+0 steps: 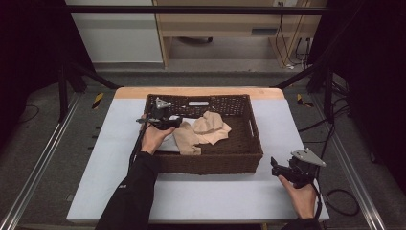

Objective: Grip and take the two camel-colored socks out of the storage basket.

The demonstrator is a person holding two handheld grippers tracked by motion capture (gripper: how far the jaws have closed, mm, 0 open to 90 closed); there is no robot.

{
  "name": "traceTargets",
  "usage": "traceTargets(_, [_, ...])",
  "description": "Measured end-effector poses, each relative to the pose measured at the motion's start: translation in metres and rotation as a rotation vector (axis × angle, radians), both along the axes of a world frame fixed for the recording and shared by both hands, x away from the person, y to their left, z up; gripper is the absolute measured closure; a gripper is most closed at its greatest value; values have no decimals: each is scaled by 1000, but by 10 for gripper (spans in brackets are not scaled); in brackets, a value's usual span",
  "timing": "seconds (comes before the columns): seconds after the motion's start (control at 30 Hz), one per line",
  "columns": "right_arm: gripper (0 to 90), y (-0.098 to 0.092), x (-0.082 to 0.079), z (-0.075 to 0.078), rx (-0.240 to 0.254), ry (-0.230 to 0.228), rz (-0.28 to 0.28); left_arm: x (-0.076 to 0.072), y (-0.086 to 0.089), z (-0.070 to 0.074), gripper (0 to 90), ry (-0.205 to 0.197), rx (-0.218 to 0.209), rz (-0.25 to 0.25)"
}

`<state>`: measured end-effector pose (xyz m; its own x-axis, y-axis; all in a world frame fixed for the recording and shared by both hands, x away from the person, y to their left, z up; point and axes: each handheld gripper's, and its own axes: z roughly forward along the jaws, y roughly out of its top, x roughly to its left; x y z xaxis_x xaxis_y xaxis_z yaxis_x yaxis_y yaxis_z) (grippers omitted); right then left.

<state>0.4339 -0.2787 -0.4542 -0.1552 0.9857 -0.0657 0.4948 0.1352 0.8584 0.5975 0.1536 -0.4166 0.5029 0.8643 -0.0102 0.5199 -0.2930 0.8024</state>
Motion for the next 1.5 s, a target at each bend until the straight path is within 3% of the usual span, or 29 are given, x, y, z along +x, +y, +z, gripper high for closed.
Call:
traceTargets(0.13, [44, 0, 0, 0, -3, 1, 2, 2, -1, -5, 486, 27, 53, -13])
traceTargets(0.27, [44, 0, 0, -1, -3, 4, 4, 7, -2, -14, 530, 99, 71, -9])
traceTargets(0.37, [44, 0, 1, -1, -7, 5, 5, 6, -3, -15, 567, 117, 100, -31])
traceTargets(0.6, [45, 0, 1, -1, -15, 3, 8, 5, -5, -12, 815, 152, 76, -50])
traceTargets(0.67, [45, 0, 1, -1, -12, 8, 6, 4, -4, -10, 847, 161, 57, -44])
traceTargets(0.8, [45, -1, 0, -1, -20, 4, 2, 1, -3, -1, 863, 113, 17, -53])
traceTargets(0.9, [45, -2, 0, -1, -15, 6, -3, -4, -2, 9, 868, 53, -33, -53])
traceTargets(1.13, [45, -3, -1, 0, -17, 3, -7, -18, 0, 30, 870, -80, -102, -61])
traceTargets(1.3, [45, -4, -2, 0, -16, 0, -9, -36, 5, 52, 871, -177, -169, -53])
traceTargets(1.5, [45, -6, -3, 1, -7, -6, -17, -62, 10, 77, 872, -252, -246, -69])
